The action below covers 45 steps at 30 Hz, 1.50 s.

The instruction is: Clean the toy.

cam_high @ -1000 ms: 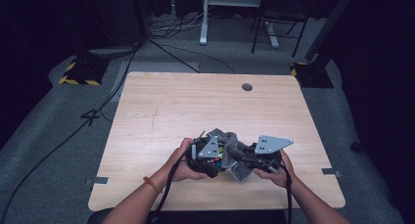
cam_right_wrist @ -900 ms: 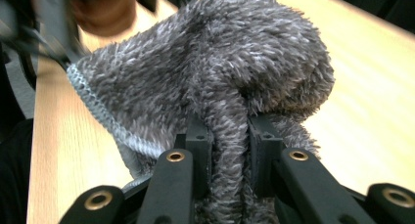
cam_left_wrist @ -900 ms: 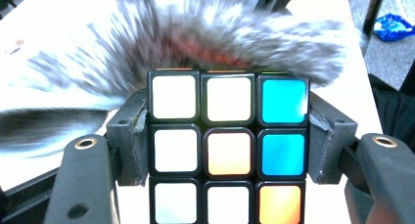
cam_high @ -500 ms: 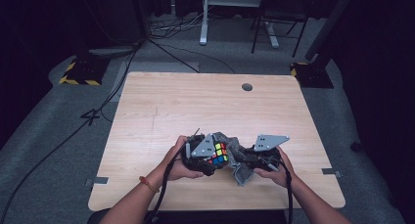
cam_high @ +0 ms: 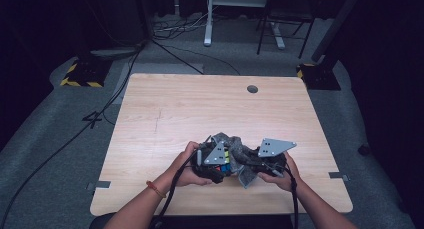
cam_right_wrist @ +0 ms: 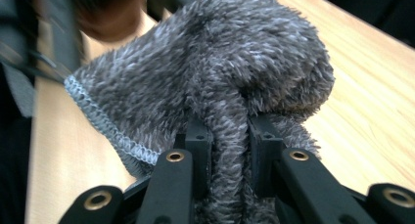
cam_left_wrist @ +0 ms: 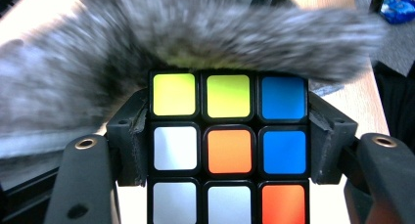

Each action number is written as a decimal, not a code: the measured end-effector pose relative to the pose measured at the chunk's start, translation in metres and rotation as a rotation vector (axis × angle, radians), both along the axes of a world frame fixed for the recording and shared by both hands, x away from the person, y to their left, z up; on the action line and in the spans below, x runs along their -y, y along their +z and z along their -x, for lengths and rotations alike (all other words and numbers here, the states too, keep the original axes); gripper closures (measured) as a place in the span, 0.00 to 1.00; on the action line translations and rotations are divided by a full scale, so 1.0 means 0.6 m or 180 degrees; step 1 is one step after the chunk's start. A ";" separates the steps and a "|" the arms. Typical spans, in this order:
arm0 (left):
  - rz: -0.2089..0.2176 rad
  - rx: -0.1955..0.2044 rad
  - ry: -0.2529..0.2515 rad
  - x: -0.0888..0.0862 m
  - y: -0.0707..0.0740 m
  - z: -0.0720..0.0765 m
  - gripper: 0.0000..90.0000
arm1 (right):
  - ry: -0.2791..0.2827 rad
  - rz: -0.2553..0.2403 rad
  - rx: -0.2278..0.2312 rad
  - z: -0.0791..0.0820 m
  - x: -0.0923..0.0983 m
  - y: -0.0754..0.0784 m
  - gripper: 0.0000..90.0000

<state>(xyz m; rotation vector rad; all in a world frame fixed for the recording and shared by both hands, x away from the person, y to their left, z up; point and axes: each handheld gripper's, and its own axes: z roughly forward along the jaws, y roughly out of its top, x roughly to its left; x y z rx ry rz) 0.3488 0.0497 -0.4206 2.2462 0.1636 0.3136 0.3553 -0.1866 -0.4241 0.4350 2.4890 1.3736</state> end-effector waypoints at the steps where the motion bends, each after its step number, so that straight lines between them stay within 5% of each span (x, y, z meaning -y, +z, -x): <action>1: 0.0048 0.0003 0.0001 -0.004 0.004 0.000 0.37 | -0.0025 0.0009 -0.0058 -0.005 0.002 -0.004 0.84; 8: 0.0251 0.0023 0.0030 -0.022 0.019 0.000 0.37 | -0.0040 0.0113 -0.0365 -0.023 0.005 -0.036 0.84; 12: 0.0232 0.0093 0.0036 -0.023 0.017 0.002 0.37 | 0.0054 -0.0086 -0.0346 -0.017 0.006 -0.024 0.84; 20: 0.0331 -0.0002 0.0023 -0.030 0.017 -0.004 0.36 | 0.0055 -0.0350 -0.0373 -0.013 0.016 -0.015 0.84; 24: 0.0307 -0.0005 0.0029 -0.029 0.014 -0.006 0.36 | 0.0040 -0.0377 -0.0298 -0.009 0.016 -0.008 0.84; 30: 0.0047 0.0091 0.0097 -0.013 0.001 -0.003 0.36 | 0.0090 -0.0439 -0.0211 -0.002 0.008 0.002 0.84; 33: 0.0022 0.0059 0.0090 -0.012 -0.001 -0.005 0.37 | 0.0052 -0.0237 -0.0028 0.007 -0.002 0.006 0.84; 37: 0.0041 0.0075 0.0094 -0.013 0.004 -0.003 0.37 | 0.0070 -0.0275 -0.0035 0.005 0.002 0.008 0.84; 45: 0.0162 0.0037 0.0061 -0.025 0.015 -0.004 0.37 | 0.0022 0.0086 -0.0186 -0.009 -0.002 -0.021 0.84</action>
